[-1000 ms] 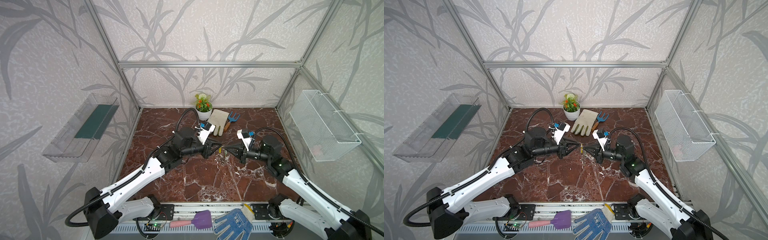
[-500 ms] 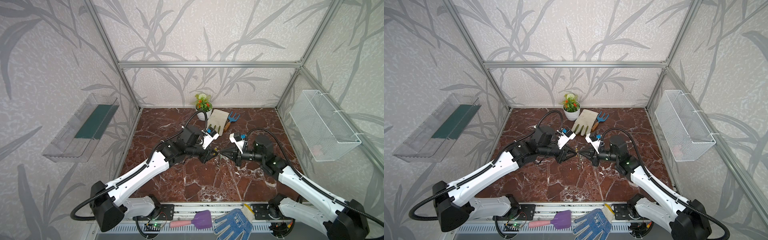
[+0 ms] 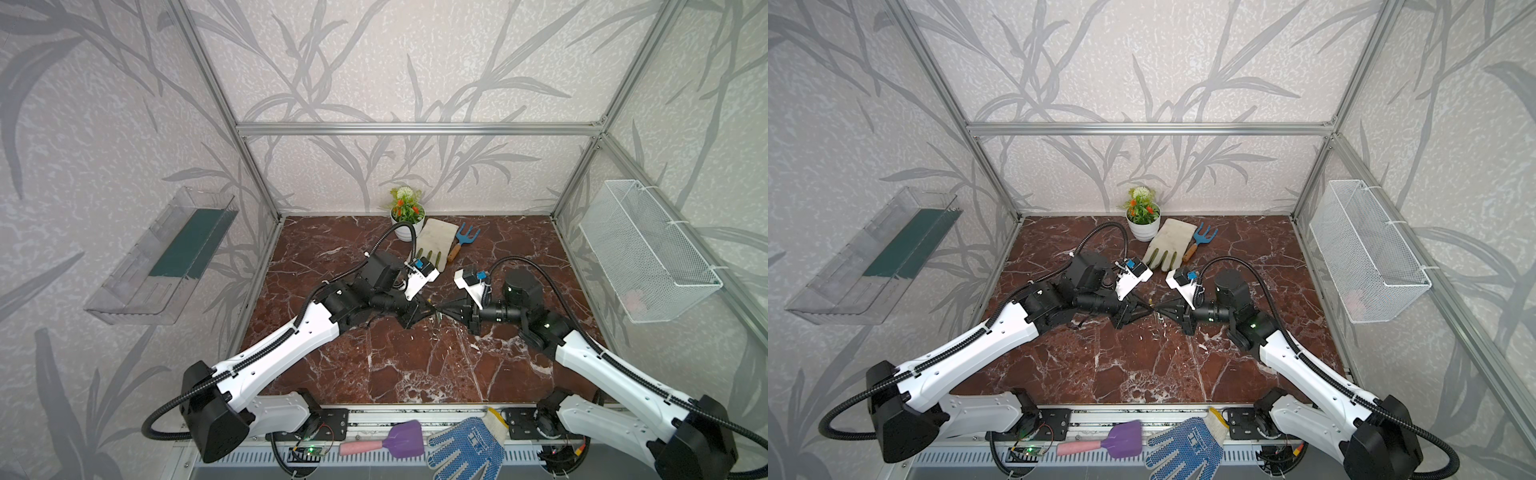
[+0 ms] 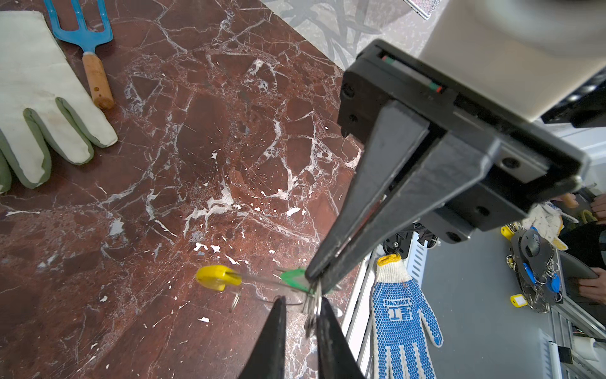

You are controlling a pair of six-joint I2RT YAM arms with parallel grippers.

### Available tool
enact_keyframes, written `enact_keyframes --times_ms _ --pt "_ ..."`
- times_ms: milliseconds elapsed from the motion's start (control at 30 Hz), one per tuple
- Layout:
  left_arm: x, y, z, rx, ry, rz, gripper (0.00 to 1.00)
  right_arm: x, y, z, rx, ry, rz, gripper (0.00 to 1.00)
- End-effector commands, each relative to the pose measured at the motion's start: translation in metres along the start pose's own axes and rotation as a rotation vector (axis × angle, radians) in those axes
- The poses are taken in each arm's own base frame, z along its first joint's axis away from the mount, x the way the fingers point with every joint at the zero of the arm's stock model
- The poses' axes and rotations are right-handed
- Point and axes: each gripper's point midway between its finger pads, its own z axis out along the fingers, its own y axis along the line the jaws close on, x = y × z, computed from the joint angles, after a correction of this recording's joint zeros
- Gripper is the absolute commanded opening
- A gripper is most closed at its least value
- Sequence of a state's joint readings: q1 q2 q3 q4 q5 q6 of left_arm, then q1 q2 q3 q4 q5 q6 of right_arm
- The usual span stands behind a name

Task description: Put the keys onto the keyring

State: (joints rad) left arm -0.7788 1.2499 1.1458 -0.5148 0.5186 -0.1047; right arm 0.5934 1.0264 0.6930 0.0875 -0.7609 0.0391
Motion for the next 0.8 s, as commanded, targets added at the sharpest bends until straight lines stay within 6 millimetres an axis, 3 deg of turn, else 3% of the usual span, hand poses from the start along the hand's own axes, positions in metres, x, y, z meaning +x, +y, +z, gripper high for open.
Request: enact_keyframes --times_ms 0,100,267,500,533,600,767 --pt "-0.014 -0.008 -0.012 0.015 -0.037 0.042 0.18 -0.016 0.007 -0.001 -0.015 -0.021 -0.044 0.00" --pt "-0.014 -0.007 -0.011 0.011 -0.032 0.039 0.17 -0.016 0.008 0.000 -0.017 -0.020 -0.046 0.00" --pt "-0.014 -0.008 -0.011 0.017 -0.034 0.039 0.00 -0.015 0.009 0.001 -0.021 -0.015 -0.048 0.00" --pt "-0.019 -0.005 -0.010 0.006 -0.069 0.029 0.00 -0.016 0.004 -0.003 0.036 -0.032 -0.056 0.00" --pt "-0.021 -0.004 -0.009 0.003 -0.083 0.027 0.00 -0.018 0.002 -0.006 0.058 -0.042 -0.063 0.03" --pt "-0.027 -0.004 -0.010 0.002 -0.121 0.025 0.00 -0.020 -0.003 -0.012 0.109 -0.066 -0.074 0.23" --pt "-0.041 -0.003 -0.016 -0.017 -0.218 0.012 0.00 -0.022 -0.010 -0.027 0.218 -0.131 -0.101 0.26"
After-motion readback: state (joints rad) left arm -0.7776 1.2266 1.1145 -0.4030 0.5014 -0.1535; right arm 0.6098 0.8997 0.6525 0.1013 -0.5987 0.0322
